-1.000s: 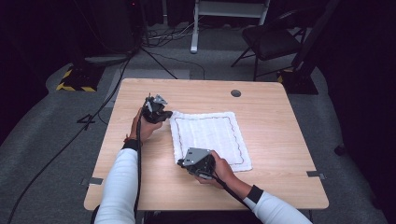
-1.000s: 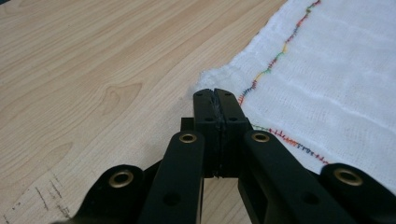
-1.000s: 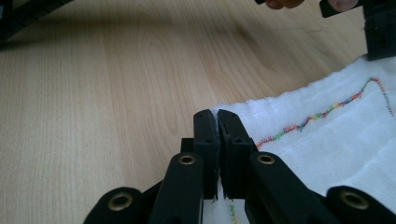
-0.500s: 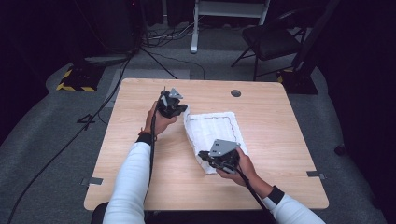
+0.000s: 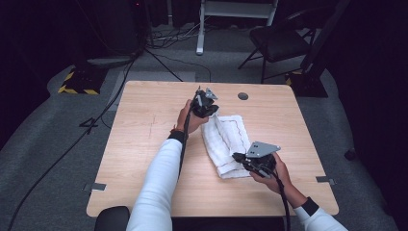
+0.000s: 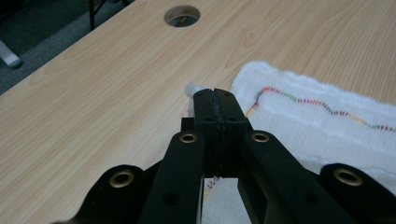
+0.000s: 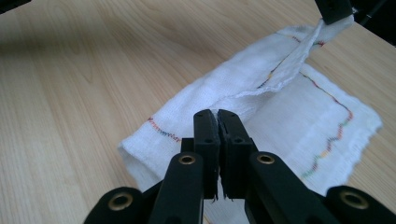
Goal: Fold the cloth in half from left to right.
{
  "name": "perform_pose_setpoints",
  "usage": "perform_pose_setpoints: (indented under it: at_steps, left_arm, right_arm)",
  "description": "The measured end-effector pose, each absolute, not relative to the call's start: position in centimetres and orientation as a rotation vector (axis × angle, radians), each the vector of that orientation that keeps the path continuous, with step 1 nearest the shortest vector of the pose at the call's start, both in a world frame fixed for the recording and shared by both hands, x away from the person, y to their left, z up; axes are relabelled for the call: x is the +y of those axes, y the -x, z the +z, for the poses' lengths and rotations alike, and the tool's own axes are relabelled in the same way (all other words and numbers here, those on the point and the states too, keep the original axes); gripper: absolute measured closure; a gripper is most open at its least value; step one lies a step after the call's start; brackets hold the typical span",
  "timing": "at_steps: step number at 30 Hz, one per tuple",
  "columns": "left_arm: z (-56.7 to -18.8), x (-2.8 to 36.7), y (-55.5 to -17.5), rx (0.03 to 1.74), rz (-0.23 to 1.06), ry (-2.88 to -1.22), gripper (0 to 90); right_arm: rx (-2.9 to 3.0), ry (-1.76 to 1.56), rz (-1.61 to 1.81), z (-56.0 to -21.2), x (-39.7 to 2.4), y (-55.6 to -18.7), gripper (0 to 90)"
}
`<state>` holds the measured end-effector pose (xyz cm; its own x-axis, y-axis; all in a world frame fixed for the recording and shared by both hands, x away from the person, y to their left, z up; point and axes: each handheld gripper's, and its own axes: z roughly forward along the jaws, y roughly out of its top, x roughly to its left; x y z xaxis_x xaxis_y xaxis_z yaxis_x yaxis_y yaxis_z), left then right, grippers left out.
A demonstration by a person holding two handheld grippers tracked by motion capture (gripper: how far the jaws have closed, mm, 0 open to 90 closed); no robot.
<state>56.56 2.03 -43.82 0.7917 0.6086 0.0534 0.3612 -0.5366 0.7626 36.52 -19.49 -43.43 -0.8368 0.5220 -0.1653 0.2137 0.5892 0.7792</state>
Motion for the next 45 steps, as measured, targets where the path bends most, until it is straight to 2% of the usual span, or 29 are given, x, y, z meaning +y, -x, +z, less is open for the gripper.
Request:
perform_pose_setpoints:
  at_steps: [9, 20, 22, 23, 25, 26, 27, 30, 32, 33, 34, 39, 45]
  left_arm:
    - [-43.9, -3.2, -57.0, 0.627, 0.413, -2.248, 89.2]
    - [-45.8, -6.4, -57.5, 0.633, 0.405, -2.272, 89.0]
    - [-46.0, -6.4, -57.4, 0.671, 0.414, -2.242, 79.6]
    - [-46.0, -6.4, -57.4, 0.671, 0.414, -2.242, 76.7]
    - [-45.8, -6.1, -57.0, 0.702, 0.434, -2.23, 65.2]
    - [-45.8, -6.1, -57.0, 0.702, 0.434, -2.23, 60.2]
    - [-45.6, -5.8, -56.8, 0.704, 0.437, -2.232, 57.0]
    - [-45.1, -4.8, -55.5, 0.7, 0.434, -2.21, 40.5]
    - [-44.7, -3.9, -54.5, 0.694, 0.423, -2.212, 33.7]
    - [-44.5, -3.5, -54.1, 0.68, 0.427, -2.221, 33.7]
    - [-44.3, -2.5, -52.9, 0.664, 0.402, -2.217, 28.3]
    - [-44.3, -0.9, -49.9, 0.6, 0.369, -2.239, 24.4]
    - [-45.5, -0.4, -45.6, 0.482, 0.306, -2.313, 24.6]
  right_arm:
    - [2.432, -0.7, 1.076, -43.6, -24.0, -36.4, 87.0]
    - [2.489, -0.757, 0.966, -45.4, -25.3, -36.6, 85.9]
    - [2.498, -0.794, 0.918, -46.0, -25.4, -36.8, 76.2]
    - [2.498, -0.794, 0.918, -46.0, -25.4, -36.8, 76.2]
    - [2.492, -0.804, 0.915, -46.1, -25.7, -36.9, 67.7]
    - [2.492, -0.804, 0.915, -46.1, -25.7, -36.9, 67.7]
    - [2.483, -0.816, 0.911, -46.0, -25.8, -36.9, 61.8]
    - [2.461, -0.844, 0.929, -45.7, -26.5, -37.1, 52.6]
    - [2.444, -0.855, 0.947, -45.5, -27.1, -37.2, 48.6]
    - [2.444, -0.855, 0.947, -45.5, -27.1, -37.2, 48.6]
    - [2.425, -0.873, 0.957, -45.4, -27.6, -37.4, 46.0]
    - [2.386, -0.891, 0.943, -45.5, -28.2, -38.0, 43.4]
    - [2.439, -0.872, 0.877, -46.7, -28.0, -39.0, 41.9]
